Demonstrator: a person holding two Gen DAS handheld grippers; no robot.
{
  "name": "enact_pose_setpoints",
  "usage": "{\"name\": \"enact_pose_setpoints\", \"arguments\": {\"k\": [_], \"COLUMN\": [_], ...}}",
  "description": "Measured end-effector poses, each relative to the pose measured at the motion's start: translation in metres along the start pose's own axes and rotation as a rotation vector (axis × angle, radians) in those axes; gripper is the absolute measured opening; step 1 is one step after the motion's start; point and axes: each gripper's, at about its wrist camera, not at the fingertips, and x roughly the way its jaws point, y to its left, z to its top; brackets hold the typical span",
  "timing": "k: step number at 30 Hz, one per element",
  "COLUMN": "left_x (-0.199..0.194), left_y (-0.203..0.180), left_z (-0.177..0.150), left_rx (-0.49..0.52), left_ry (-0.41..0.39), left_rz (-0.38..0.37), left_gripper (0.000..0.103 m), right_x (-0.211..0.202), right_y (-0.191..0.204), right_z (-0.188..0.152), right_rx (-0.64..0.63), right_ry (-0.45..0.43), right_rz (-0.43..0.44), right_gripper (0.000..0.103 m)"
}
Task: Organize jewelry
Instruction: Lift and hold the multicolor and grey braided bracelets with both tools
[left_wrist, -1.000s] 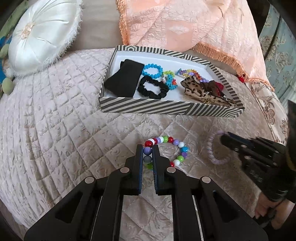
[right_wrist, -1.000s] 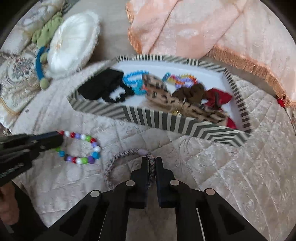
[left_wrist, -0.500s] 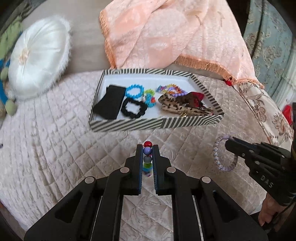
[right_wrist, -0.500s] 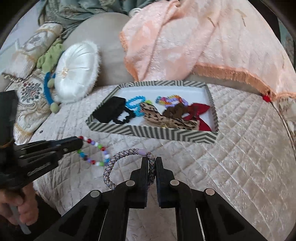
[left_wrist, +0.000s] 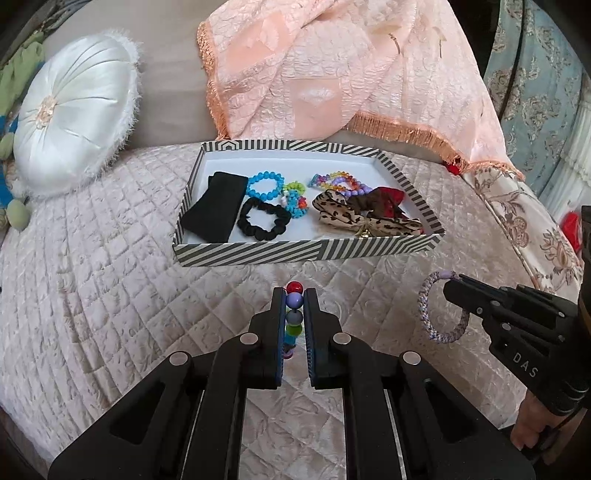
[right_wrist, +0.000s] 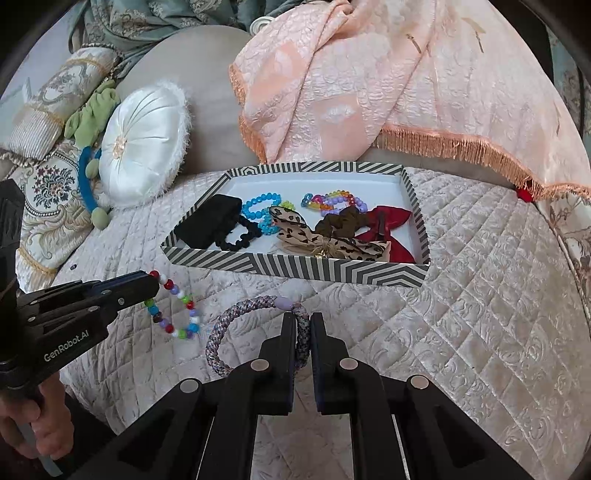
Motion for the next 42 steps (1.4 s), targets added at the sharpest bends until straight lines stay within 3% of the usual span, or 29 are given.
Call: {"name": "enact_pose_setpoints", "arguments": {"k": [42], "left_x": [0.0048], "left_y": [0.0002], "left_z": [-0.0029], "left_rx": [0.003], "left_ry": [0.013], "left_rz": [0.04], "left_gripper": [0.008], "right_x": [-0.0019], "right_y": [-0.0032], "right_z": [0.0019], "right_rx": [0.019], "right_ry": [-0.007], "right_rz": [-0.028], "right_gripper": [0.007]}}
